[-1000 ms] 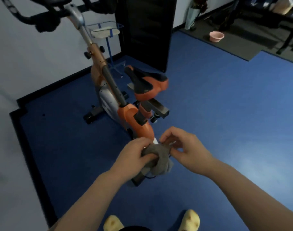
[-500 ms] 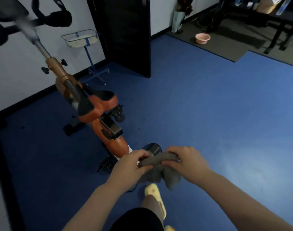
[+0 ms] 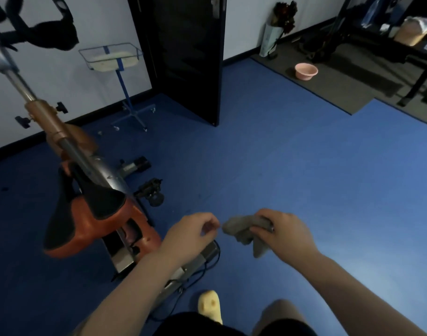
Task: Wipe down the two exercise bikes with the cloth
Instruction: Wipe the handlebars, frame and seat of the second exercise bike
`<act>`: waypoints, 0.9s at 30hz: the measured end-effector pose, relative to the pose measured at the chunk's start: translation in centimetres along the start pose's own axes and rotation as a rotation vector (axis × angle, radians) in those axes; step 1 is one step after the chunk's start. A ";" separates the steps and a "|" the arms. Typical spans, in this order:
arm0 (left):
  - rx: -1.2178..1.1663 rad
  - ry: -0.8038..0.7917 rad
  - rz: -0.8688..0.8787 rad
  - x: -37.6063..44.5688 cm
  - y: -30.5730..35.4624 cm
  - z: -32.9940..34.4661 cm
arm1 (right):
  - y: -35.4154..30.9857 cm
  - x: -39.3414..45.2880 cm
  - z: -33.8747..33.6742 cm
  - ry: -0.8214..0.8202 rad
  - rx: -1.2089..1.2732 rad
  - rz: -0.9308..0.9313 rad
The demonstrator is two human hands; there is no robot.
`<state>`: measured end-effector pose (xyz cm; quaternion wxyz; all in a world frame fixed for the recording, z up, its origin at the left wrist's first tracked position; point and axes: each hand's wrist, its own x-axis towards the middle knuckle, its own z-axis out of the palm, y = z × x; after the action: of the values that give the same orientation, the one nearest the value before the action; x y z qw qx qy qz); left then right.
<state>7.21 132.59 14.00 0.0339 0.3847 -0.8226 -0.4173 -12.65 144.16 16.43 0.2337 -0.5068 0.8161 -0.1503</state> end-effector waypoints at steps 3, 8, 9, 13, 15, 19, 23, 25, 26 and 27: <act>-0.017 -0.012 0.019 3.7 1.9 -0.3 | 1.3 3.6 -2.0 0.004 0.042 -0.016; 0.003 0.018 -0.006 11.3 3.6 -0.3 | 4.8 12.3 -5.4 0.016 0.076 -0.042; -0.011 0.051 -0.032 12.7 3.6 -0.4 | 5.4 14.3 -6.1 0.002 0.083 -0.057; -0.077 0.211 -0.162 18.6 5.0 -0.4 | 7.6 22.6 -9.6 -0.068 0.103 -0.150; -0.108 0.233 -0.184 21.6 7.2 -0.5 | 8.3 26.0 -11.6 -0.092 0.116 -0.185; -0.137 0.285 -0.147 28.0 12.1 -1.9 | 8.6 32.4 -15.2 -0.115 0.159 -0.257; -0.146 0.419 -0.226 29.7 12.8 -4.7 | 6.4 37.3 -16.8 -0.168 0.241 -0.372; -0.140 0.437 -0.321 29.3 11.3 -6.0 | 4.7 39.1 -16.6 -0.203 0.299 -0.419; -0.150 0.465 -0.368 29.1 10.4 -6.7 | 3.6 40.0 -16.4 -0.220 0.319 -0.440; -0.163 0.503 -0.404 28.9 9.4 -7.5 | 2.5 40.8 -16.0 -0.240 0.330 -0.466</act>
<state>-15.95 111.87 17.87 0.1834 0.6271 -0.6593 -0.3721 -38.51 108.77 19.42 0.3666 -0.6498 0.6089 -0.2693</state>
